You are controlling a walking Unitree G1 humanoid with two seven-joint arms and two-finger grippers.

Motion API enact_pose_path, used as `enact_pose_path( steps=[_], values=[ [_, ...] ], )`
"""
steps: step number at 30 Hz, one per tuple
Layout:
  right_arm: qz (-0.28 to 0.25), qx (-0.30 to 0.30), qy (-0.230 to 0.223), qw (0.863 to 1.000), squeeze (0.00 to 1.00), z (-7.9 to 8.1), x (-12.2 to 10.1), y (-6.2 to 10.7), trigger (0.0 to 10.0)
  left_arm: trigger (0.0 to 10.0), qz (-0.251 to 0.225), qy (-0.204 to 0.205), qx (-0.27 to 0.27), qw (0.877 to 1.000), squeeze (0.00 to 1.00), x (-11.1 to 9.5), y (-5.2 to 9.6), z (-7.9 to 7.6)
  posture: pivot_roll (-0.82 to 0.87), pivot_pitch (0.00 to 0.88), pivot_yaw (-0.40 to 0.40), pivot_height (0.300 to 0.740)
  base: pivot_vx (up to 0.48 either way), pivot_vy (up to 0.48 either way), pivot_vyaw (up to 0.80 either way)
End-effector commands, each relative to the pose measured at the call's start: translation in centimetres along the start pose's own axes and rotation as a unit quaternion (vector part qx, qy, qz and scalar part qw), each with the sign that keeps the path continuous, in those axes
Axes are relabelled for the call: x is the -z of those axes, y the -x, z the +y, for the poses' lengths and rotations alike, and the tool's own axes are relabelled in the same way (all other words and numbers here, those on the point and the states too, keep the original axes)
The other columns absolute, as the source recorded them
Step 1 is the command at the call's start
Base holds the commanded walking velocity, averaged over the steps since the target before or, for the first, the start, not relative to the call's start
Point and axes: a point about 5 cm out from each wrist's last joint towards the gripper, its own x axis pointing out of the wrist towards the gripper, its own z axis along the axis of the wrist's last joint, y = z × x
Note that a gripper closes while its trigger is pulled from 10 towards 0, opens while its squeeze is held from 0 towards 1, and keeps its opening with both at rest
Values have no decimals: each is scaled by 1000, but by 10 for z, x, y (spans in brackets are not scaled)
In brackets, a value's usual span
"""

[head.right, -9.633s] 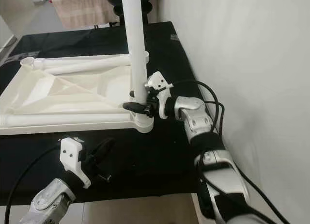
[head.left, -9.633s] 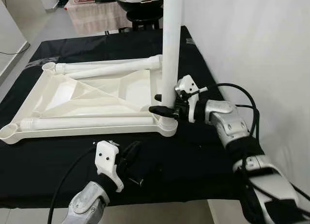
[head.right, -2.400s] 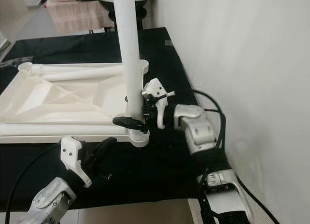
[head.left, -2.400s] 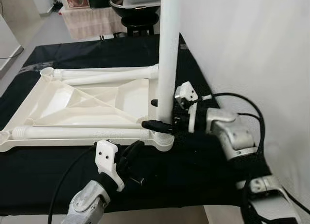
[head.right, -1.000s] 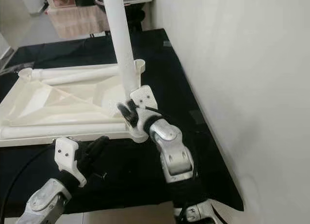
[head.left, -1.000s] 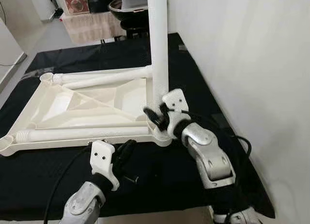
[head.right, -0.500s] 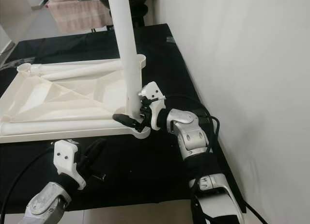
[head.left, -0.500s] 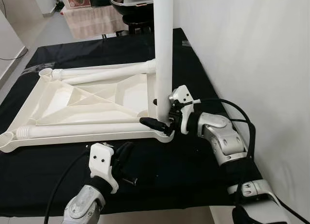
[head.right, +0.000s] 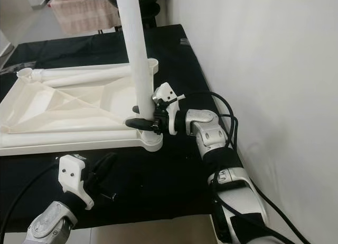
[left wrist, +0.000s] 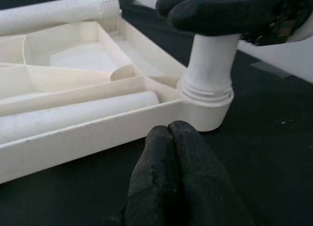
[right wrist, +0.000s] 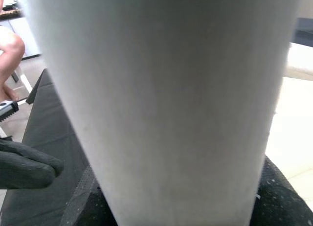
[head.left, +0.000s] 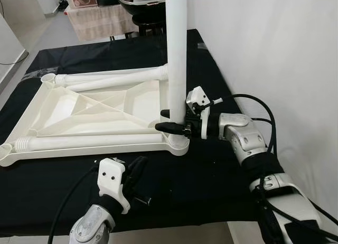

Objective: Building children table

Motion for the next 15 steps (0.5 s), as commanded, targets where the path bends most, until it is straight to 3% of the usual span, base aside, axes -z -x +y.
enact_pose_path(
  steps=[1,5,6,8,9,10,11,12,15],
  values=[
    [-7,-7,-19,1000,0,2,4,-4,0,10000,13,0,1,1000,0,3,4,1,26,215,50,740,0,0,0],
    [13,61,2,998,0,-2,12,4,0,10000,12,6,4,1000,0,1,5,1,15,235,40,740,0,0,0],
    [21,134,-6,991,0,-3,19,7,0,10000,11,8,3,1000,0,1,5,2,5,244,41,740,0,0,0],
    [21,134,-6,991,0,-3,19,7,0,10000,11,8,3,1000,0,1,5,2,5,244,41,740,0,0,0],
    [-4,300,-63,952,0,10,35,7,0,10000,9,9,2,1000,0,0,4,4,-12,245,43,740,0,0,0],
    [20,379,-107,919,0,40,59,9,0,10000,8,9,1,1000,0,-1,3,7,-12,254,51,740,0,0,0],
    [20,379,-107,919,0,40,59,9,0,10000,8,9,1,1000,0,-1,3,7,-12,254,51,740,0,0,0],
    [36,436,-106,893,0,69,64,14,0,10000,6,9,0,1000,0,-1,0,11,-55,236,72,740,0,0,0],
    [35,420,-73,904,0,70,56,11,0,10000,6,8,0,1000,0,-1,-1,12,-55,236,72,740,0,0,0]
  ],
)
